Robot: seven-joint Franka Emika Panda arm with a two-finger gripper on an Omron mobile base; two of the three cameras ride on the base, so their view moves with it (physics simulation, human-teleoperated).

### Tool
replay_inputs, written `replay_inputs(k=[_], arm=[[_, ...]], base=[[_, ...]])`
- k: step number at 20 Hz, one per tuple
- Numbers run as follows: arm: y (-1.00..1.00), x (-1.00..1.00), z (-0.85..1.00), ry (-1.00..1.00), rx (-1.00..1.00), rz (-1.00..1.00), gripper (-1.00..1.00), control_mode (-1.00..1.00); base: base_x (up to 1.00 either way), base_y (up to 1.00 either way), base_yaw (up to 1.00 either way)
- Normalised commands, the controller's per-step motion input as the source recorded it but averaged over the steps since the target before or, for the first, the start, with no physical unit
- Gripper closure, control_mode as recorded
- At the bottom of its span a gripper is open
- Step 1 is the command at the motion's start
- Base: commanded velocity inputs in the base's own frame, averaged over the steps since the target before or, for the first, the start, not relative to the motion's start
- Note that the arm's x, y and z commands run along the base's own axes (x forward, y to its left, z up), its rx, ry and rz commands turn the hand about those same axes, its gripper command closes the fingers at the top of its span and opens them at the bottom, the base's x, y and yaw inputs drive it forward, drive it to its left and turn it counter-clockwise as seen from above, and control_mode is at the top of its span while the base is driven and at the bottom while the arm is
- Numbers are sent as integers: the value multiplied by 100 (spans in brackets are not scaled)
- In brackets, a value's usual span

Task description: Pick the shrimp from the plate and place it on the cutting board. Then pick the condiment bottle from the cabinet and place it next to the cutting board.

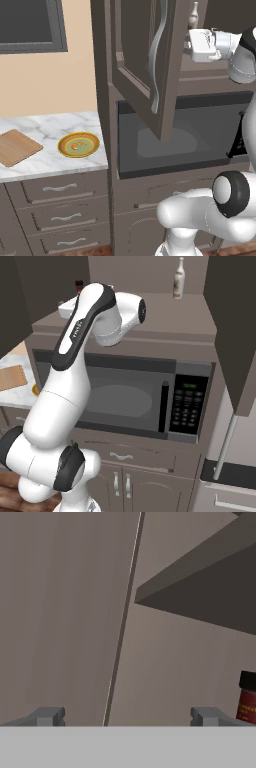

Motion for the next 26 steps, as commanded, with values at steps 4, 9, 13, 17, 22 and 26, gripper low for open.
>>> replay_inputs(k=[4,9,13,17,22,26], arm=[[5,14,3,0,0,-2,-100,-100],[3,15,1,0,0,-2,-100,-100],[0,15,0,0,0,-1,-100,-100],[0,17,0,0,0,-1,-100,-100],[0,20,0,0,0,-1,-100,-100],[0,21,0,0,0,-1,-100,-100]], base=[[0,0,0],[0,0,0],[0,0,0],[0,0,0],[0,0,0],[0,0,0]])
